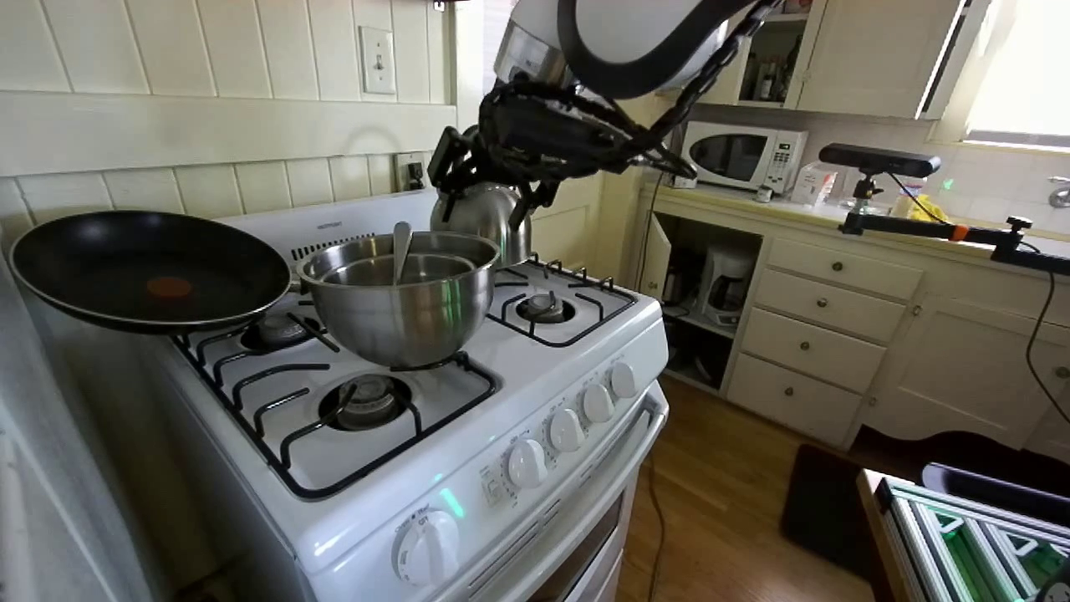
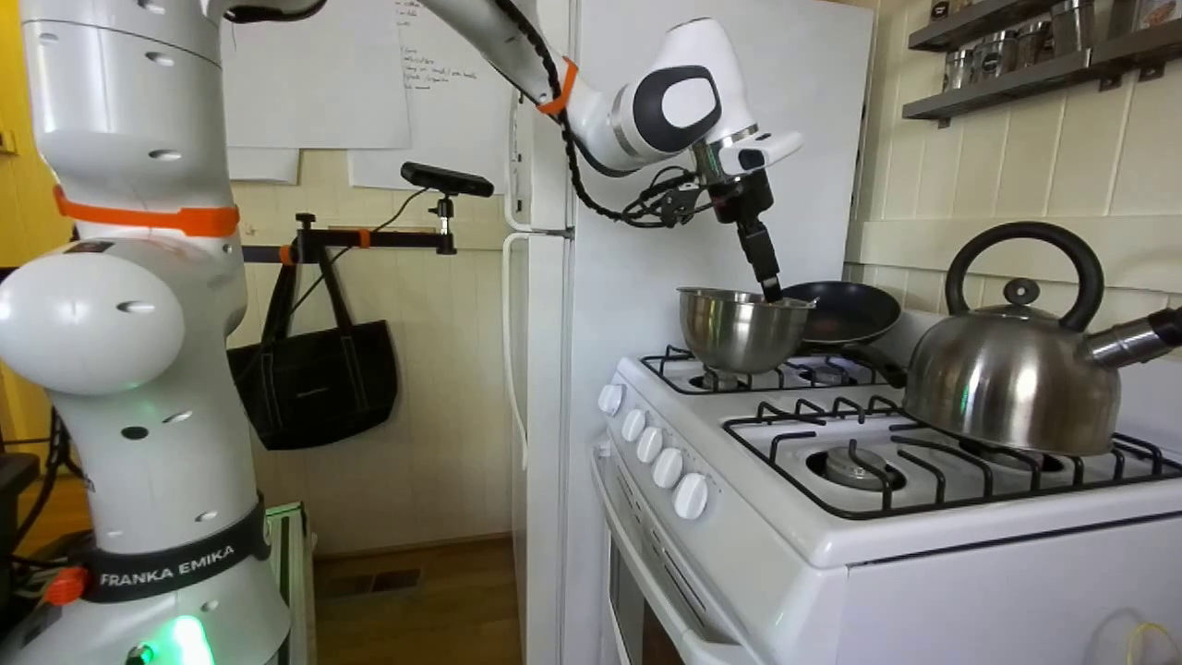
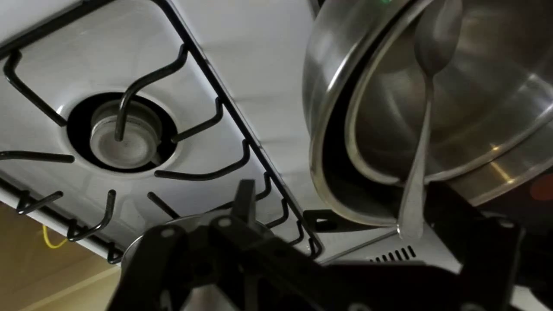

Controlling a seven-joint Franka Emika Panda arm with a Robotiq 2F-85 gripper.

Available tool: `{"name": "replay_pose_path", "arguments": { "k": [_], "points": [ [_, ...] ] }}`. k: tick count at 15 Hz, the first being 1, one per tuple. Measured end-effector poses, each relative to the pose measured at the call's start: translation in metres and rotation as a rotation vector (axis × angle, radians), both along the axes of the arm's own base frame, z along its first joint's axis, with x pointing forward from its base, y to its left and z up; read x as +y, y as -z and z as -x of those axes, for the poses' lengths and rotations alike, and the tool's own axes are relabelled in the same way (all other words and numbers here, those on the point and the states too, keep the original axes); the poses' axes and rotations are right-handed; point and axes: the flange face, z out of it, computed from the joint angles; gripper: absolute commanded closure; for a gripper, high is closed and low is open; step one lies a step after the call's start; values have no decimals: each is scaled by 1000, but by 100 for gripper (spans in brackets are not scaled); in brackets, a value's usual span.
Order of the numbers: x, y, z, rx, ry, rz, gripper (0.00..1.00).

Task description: Move the silver bowl to the right then move the pan forwards.

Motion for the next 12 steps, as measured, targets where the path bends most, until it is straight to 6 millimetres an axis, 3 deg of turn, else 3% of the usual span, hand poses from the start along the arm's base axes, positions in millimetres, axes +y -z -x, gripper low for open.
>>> {"name": "replay_pose_path", "arguments": {
  "k": [2,4,7,12],
  "points": [
    [-3,13,-10,39,42,9,0],
    [-6,23,-15,81,66,10,26],
    [-3,36,-19,140,69,14,51],
    [7,37,-23,153,55,16,89]
  ]
}}
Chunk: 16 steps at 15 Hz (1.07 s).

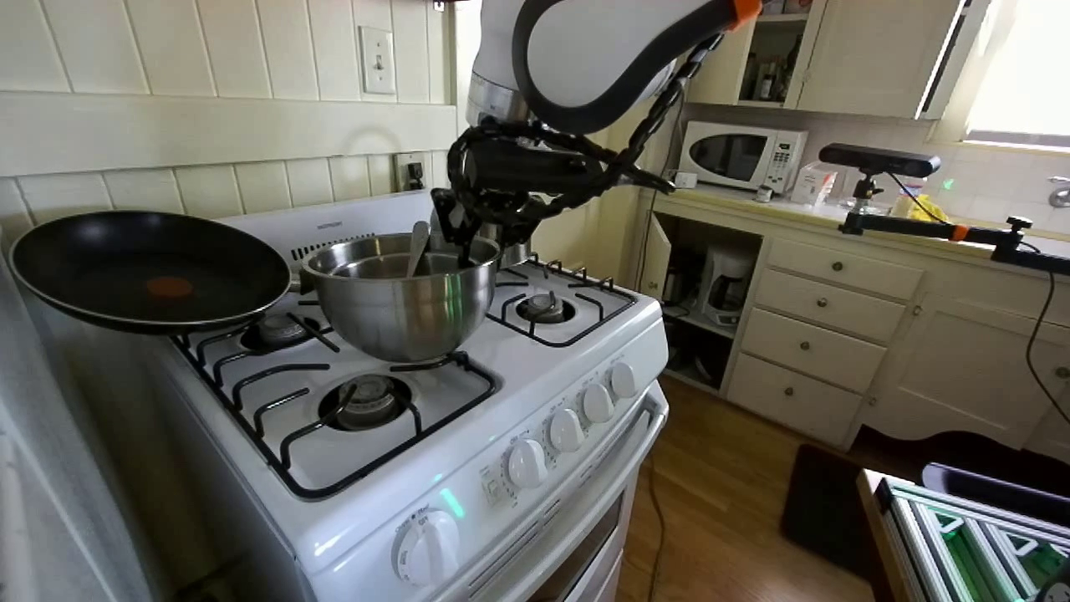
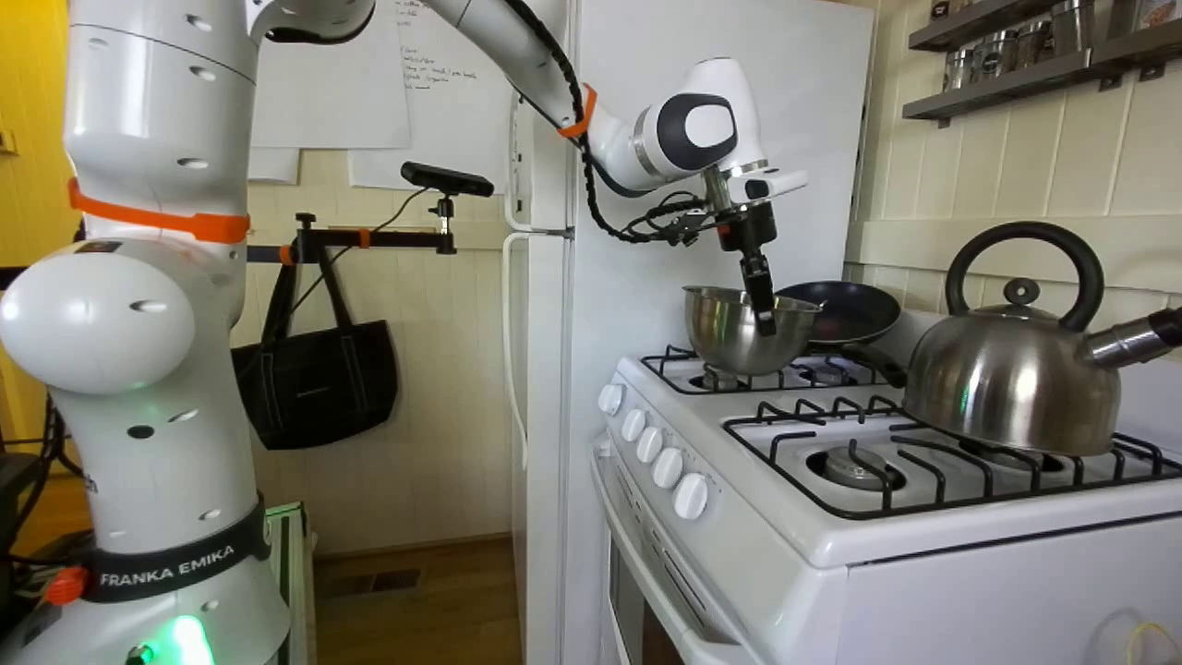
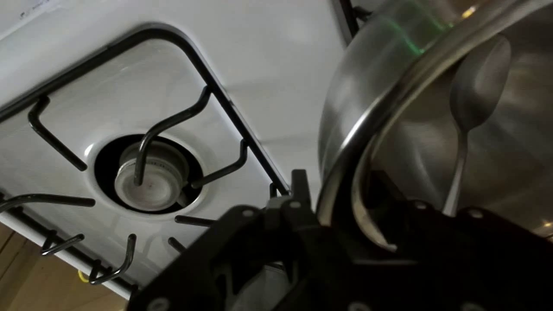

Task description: Move the silver bowl to the right then move the pan forwards.

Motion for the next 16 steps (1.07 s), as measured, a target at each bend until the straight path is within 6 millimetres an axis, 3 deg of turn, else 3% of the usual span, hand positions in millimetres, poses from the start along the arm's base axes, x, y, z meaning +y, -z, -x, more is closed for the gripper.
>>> {"name": "replay_pose_path", "arguments": {
  "k": [2,7,10,14,16],
  "points": [
    [1,-1,-1,0,-1,1,99],
    [0,-6,1,4,-11,6,96],
    [2,-25,8,-44,-21,12,97],
    [-11,-48,45,-148,-18,55,96],
    [-20,-50,69,-188,18,56,96]
  ]
}}
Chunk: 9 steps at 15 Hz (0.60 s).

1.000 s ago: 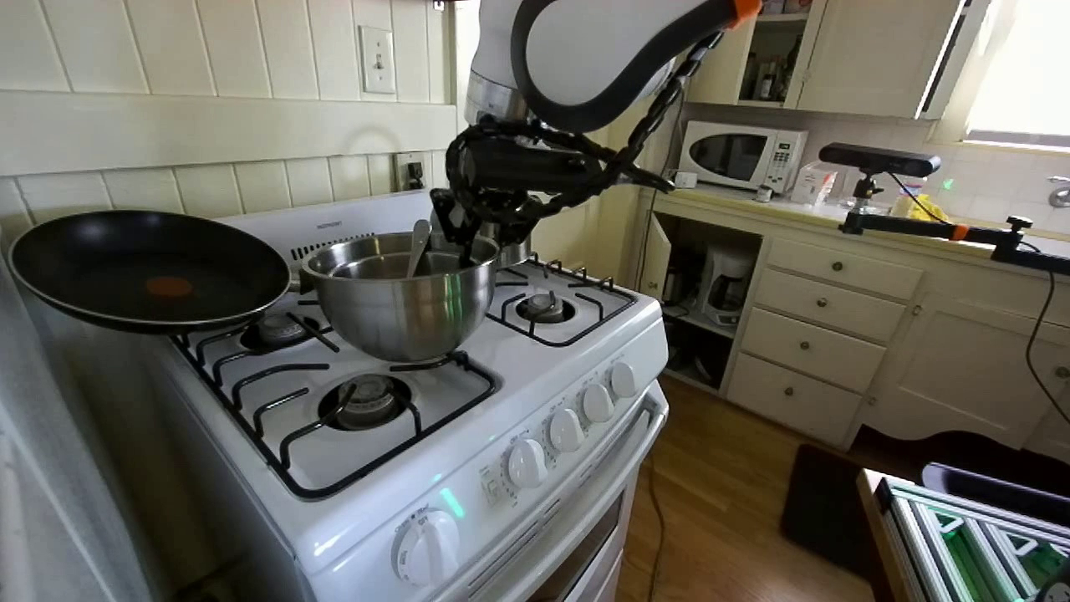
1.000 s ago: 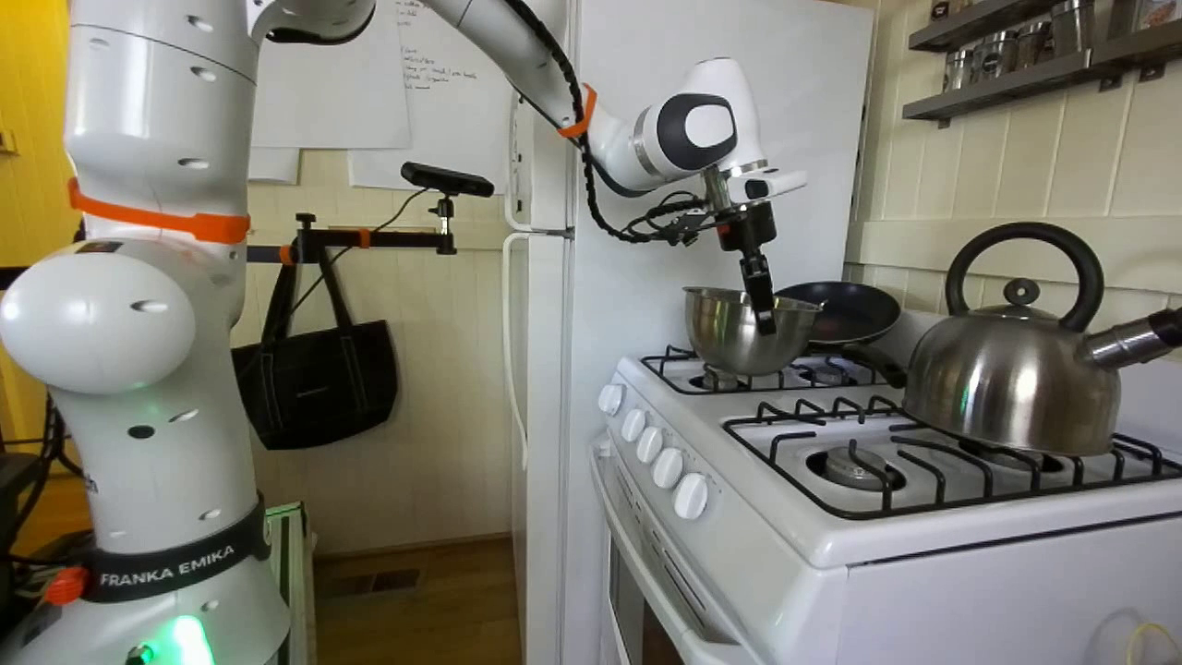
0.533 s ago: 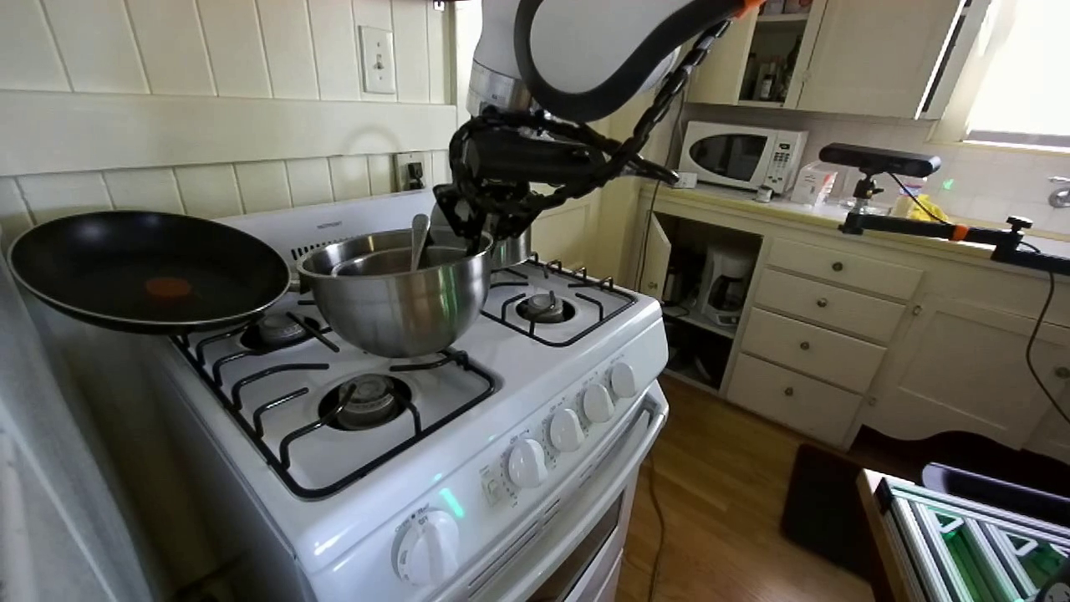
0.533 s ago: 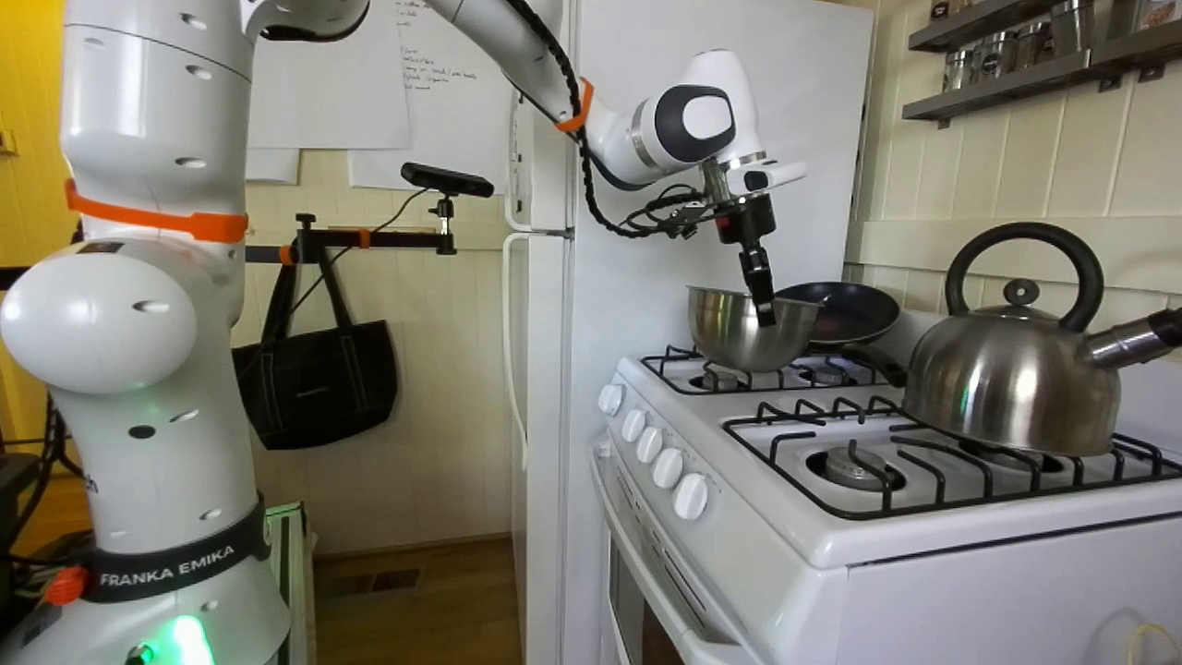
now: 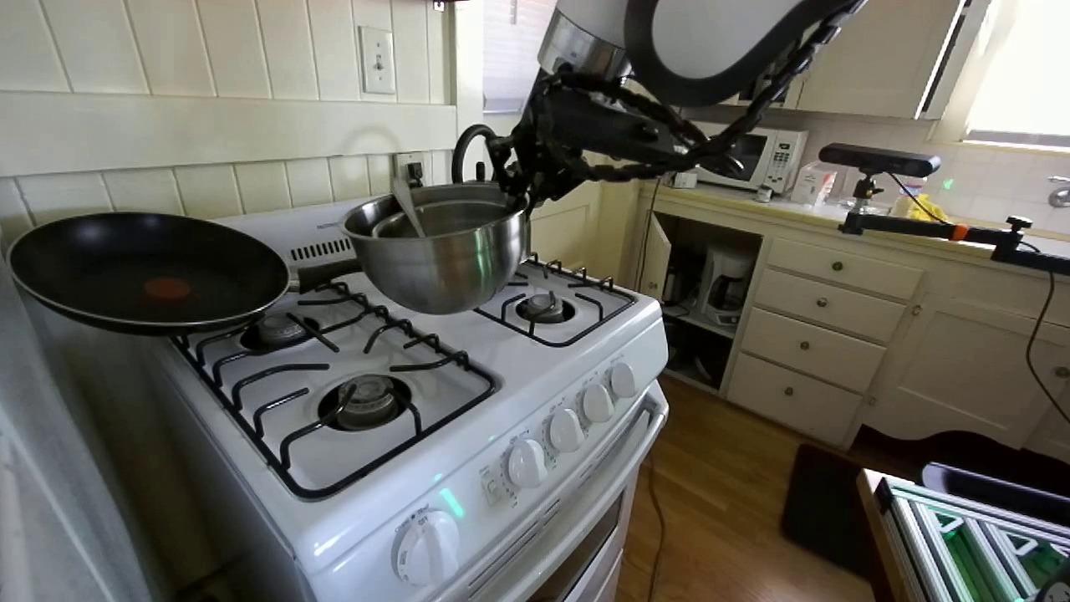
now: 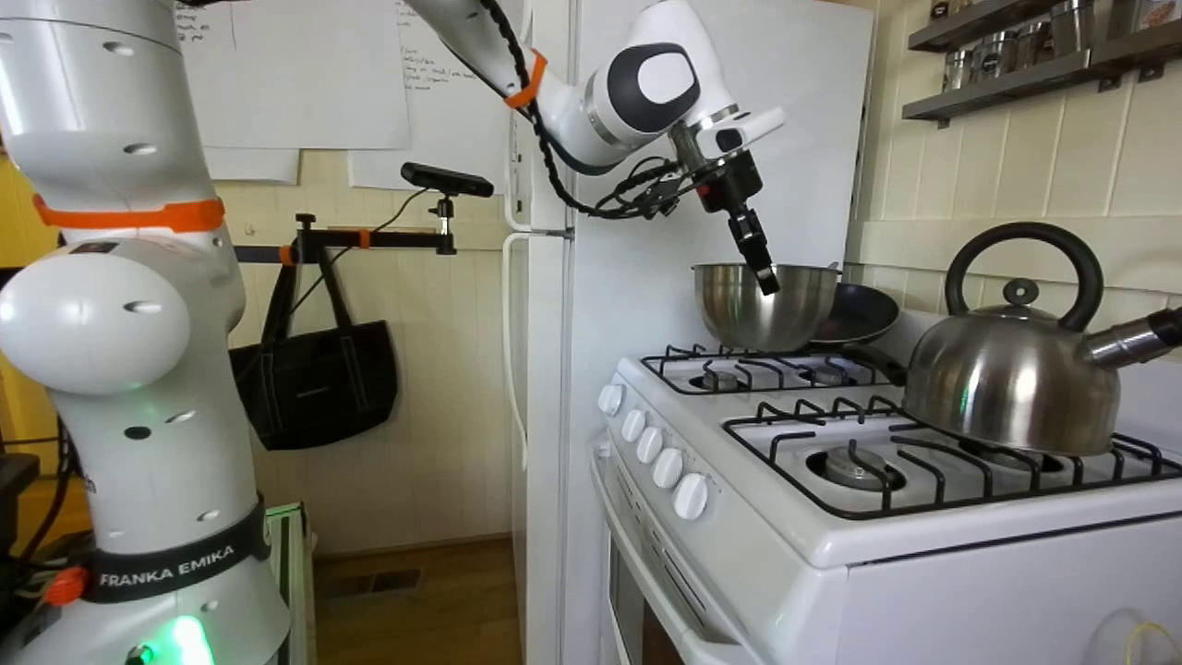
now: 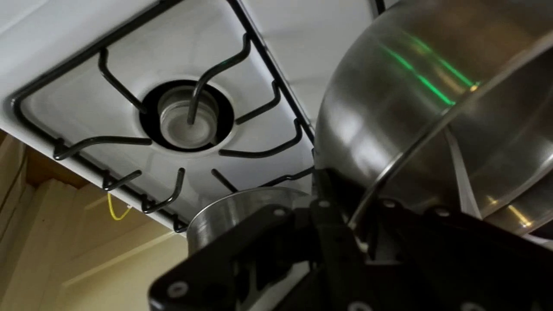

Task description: Move the silver bowl to the right then move the pan forwards.

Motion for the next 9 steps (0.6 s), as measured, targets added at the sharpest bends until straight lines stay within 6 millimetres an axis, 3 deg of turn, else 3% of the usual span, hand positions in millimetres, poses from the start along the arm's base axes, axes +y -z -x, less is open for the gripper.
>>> {"name": "replay_pose_path", "arguments": {
  "k": [5,9],
  "points": [
    [-7,14,46,-63,104,-45,96],
    [-33,10,87,-113,256,-72,96]
  ]
}}
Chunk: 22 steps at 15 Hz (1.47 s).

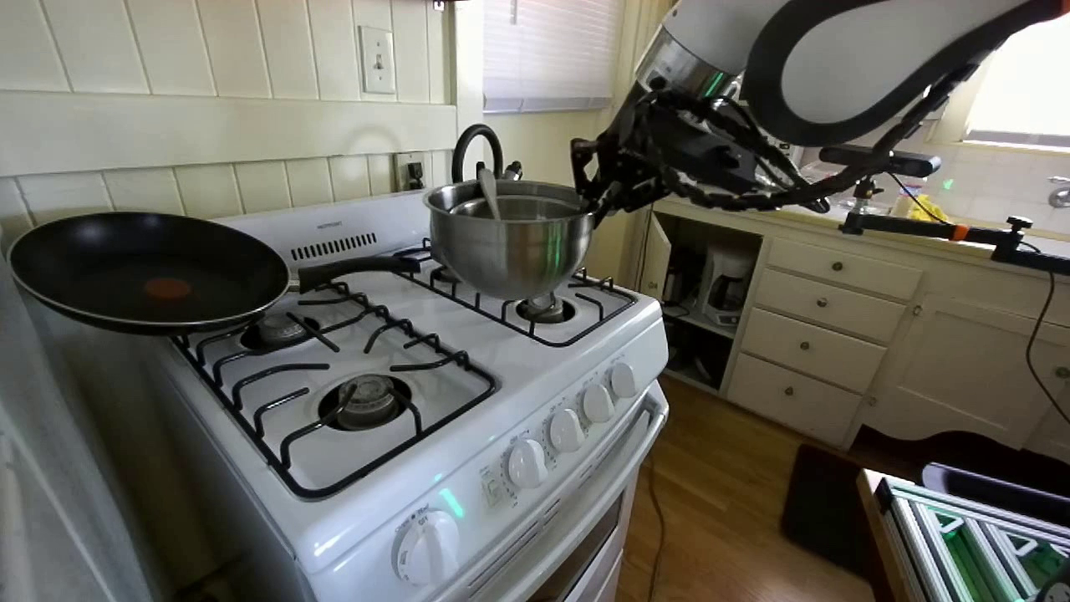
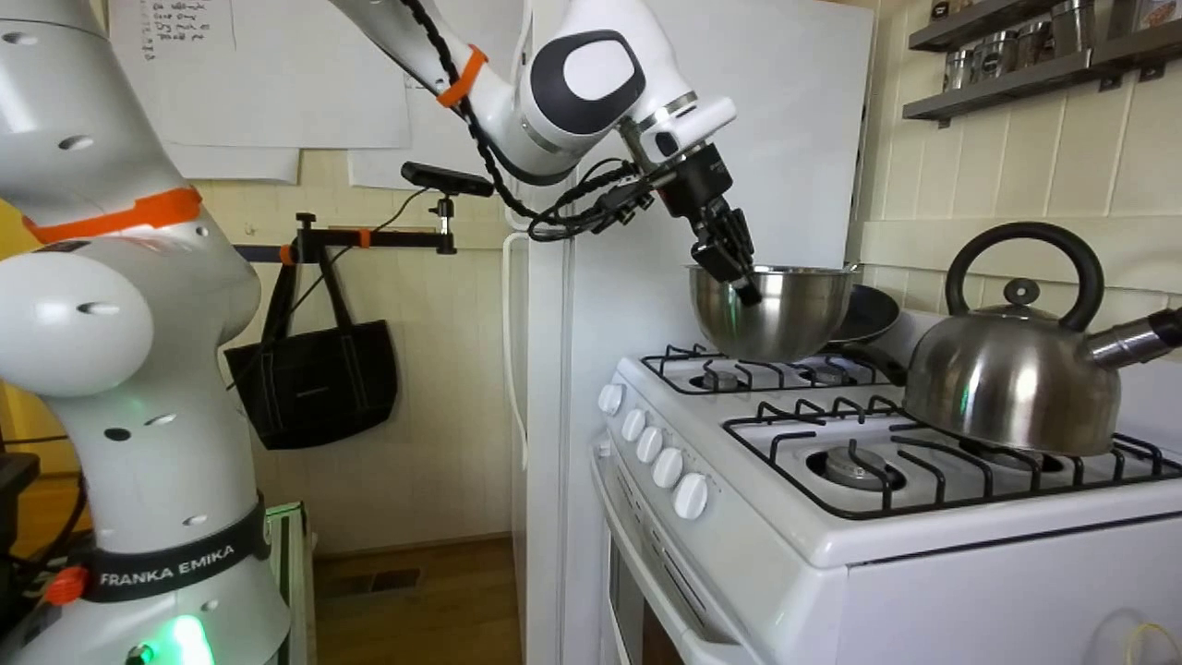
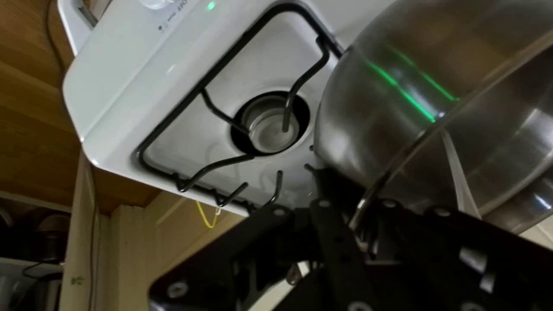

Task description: Move the silver bowl to the right then move the pan forwards.

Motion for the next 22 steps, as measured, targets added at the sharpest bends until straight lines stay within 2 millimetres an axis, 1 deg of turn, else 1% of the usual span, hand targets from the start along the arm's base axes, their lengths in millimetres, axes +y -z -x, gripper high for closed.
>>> {"name": "replay_pose_path", "arguments": {
  "k": [3,5,7,10,12,15,19,22],
  "points": [
    [-28,-5,34,-29,129,-2,96],
    [-45,-6,54,-44,218,-6,96],
    [-56,-7,66,-62,303,-8,96],
    [-63,-3,76,-90,431,-23,96],
    [-64,1,75,-107,511,-31,96],
    [-57,10,68,-122,583,-19,96],
    [-46,21,47,-124,592,34,96],
    [-48,26,30,-122,578,76,96]
  ]
}}
